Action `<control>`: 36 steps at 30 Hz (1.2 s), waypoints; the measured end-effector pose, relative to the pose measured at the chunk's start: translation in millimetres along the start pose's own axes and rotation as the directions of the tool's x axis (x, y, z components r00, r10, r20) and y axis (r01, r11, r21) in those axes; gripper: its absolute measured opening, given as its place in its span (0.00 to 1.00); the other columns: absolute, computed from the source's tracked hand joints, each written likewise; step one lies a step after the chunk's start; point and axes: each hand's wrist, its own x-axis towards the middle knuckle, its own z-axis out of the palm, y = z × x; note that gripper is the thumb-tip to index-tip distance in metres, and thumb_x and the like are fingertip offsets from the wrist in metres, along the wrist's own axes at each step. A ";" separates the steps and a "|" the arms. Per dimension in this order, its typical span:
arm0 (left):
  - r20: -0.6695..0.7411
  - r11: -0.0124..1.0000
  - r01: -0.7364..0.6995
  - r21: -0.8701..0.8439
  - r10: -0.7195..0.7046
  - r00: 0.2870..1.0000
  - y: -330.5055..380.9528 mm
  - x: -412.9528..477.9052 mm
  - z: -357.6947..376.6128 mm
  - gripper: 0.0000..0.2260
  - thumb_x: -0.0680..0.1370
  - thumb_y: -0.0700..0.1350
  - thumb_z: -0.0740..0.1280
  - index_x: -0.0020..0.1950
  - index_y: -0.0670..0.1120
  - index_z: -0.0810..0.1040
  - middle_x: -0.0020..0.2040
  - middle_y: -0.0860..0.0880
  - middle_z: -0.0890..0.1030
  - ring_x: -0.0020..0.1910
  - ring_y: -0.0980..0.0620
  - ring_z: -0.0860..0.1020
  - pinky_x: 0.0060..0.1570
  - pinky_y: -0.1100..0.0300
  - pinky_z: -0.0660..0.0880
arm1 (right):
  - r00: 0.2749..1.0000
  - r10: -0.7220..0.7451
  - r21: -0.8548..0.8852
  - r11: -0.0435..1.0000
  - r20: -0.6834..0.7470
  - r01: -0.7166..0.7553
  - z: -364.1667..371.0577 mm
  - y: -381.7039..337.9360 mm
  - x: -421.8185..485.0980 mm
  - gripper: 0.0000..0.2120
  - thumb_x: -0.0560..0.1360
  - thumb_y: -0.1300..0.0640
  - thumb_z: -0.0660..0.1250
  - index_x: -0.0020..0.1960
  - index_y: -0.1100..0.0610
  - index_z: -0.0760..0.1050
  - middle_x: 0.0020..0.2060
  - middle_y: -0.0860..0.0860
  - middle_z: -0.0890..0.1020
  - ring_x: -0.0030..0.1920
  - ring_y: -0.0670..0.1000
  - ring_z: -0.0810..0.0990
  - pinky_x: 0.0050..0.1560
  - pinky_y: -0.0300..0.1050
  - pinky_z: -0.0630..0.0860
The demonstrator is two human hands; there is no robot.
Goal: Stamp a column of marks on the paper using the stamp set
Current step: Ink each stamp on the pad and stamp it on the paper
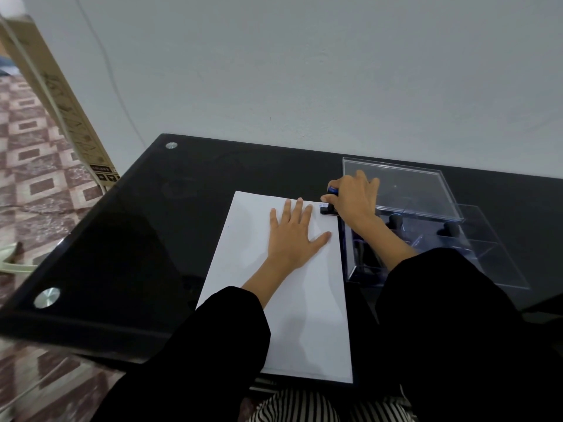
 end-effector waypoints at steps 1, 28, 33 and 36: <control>-0.001 1.000 0.001 0.000 -0.001 1.000 0.1 0.1 0.3 0.34 0.77 0.67 0.48 0.77 0.50 0.47 0.78 0.48 0.45 0.77 0.46 0.42 0.73 0.44 0.40 | 1.000 0.000 -0.003 1.000 -0.001 0.000 0.2 0.1 -0.4 0.13 0.78 0.47 0.61 0.55 0.53 0.79 0.49 0.52 0.81 0.59 0.53 0.71 0.57 0.49 0.64; -0.145 0.914 -0.023 -0.405 -0.039 0.989 18.9 -21.0 -27.9 0.22 0.80 0.53 0.58 0.72 0.47 0.63 0.73 0.48 0.64 0.71 0.50 0.63 0.71 0.55 0.58 | 0.952 0.244 0.412 0.899 -0.184 -0.151 -64.6 43.7 -35.7 0.12 0.73 0.45 0.67 0.49 0.51 0.81 0.43 0.52 0.82 0.57 0.55 0.73 0.53 0.49 0.60; -0.262 0.851 -0.181 -0.493 0.053 0.964 42.6 -38.4 -54.0 0.19 0.80 0.49 0.60 0.70 0.45 0.67 0.68 0.47 0.70 0.66 0.50 0.69 0.65 0.58 0.66 | 0.949 0.258 0.458 0.876 -0.183 -0.150 -75.1 63.0 -72.8 0.09 0.71 0.43 0.69 0.44 0.48 0.81 0.42 0.48 0.84 0.54 0.54 0.76 0.49 0.47 0.58; -0.293 0.817 -0.305 -0.490 0.175 0.940 60.2 -57.5 -62.8 0.16 0.80 0.48 0.61 0.67 0.45 0.70 0.64 0.47 0.73 0.63 0.49 0.71 0.61 0.60 0.67 | 0.954 0.252 0.465 0.872 -0.162 -0.152 -82.5 72.9 -101.7 0.10 0.70 0.43 0.70 0.46 0.47 0.82 0.44 0.48 0.84 0.56 0.54 0.76 0.52 0.48 0.61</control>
